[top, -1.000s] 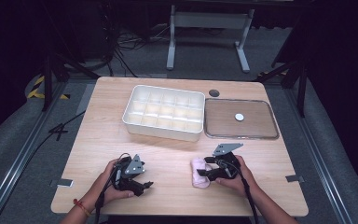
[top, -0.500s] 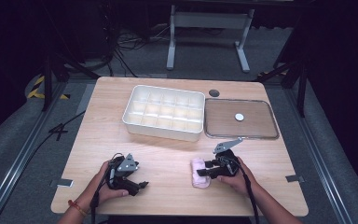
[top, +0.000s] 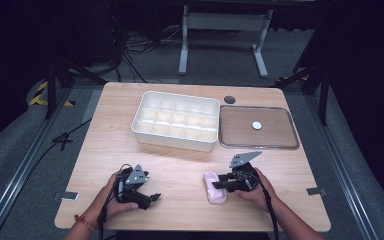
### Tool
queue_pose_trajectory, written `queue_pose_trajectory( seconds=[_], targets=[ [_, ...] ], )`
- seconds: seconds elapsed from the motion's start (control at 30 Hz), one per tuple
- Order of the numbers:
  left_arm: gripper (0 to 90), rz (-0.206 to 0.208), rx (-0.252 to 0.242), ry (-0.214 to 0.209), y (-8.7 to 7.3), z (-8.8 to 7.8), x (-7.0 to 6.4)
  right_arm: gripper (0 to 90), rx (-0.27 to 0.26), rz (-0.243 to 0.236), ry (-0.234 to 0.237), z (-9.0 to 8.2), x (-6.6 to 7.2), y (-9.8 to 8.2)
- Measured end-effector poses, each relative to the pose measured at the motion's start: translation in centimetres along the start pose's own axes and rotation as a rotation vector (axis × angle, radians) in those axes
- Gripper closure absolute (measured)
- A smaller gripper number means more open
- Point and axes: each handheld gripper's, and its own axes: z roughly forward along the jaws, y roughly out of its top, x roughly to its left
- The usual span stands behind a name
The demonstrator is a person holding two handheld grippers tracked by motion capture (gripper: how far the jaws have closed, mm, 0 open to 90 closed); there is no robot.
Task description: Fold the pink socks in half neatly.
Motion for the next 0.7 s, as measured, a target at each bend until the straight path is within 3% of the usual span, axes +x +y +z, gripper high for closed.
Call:
queue_pose_trajectory(
  seconds=[0.7],
  targets=[
    [11.0, 0.010, 0.001, -0.008, 0.2, 0.2, 0.1, 72.3, -0.085, -0.073, -0.077, -2.2, 0.7, 0.5]
  ],
)
